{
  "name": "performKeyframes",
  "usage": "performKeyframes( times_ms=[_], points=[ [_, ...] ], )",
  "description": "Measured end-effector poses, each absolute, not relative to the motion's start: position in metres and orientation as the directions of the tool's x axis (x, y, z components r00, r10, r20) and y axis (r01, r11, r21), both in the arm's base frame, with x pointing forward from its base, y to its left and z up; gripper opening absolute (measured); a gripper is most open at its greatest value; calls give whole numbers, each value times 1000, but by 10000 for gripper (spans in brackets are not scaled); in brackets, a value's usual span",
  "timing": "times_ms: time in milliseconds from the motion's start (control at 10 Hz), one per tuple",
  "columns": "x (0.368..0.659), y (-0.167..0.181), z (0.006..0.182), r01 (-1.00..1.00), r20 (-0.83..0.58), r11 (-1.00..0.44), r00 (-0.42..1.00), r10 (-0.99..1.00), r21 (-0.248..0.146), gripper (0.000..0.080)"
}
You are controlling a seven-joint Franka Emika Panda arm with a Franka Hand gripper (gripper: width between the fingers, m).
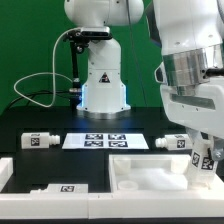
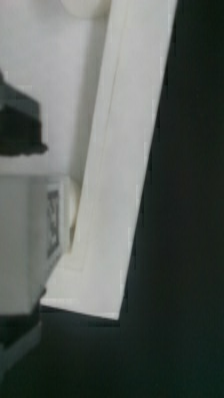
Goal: Assemble one leg
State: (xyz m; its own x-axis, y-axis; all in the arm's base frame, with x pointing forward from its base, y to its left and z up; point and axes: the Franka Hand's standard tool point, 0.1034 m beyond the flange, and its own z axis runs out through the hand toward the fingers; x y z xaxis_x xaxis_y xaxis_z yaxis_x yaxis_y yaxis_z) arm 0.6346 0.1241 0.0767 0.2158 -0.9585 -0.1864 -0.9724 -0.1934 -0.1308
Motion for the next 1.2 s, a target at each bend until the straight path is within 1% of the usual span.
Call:
performKeyframes(
  times_ms=[100,200,300,400,500,800,900,1000,1100,1200],
  points=[
    [635,123,77,-965,-180,-225,247,-952,-135,489],
    [634,118,78,-895,-146,-417,439,-887,-157,596],
    [632,116,79,-786,-112,-600,616,-780,-150,596],
    [633,118,81,-672,-86,-729,740,-667,-134,640],
    [635,117,80,-660,-76,-737,750,-657,-146,647],
    [634,114,79,-450,-36,-879,892,-450,-156,648],
    [636,109,77,-256,6,-957,966,-259,-137,648],
    [638,109,75,-101,45,-989,993,-106,-109,648],
    [639,114,75,-72,60,-992,995,-78,-99,648],
    [639,113,75,-100,56,-990,993,-106,-103,648]
  ],
)
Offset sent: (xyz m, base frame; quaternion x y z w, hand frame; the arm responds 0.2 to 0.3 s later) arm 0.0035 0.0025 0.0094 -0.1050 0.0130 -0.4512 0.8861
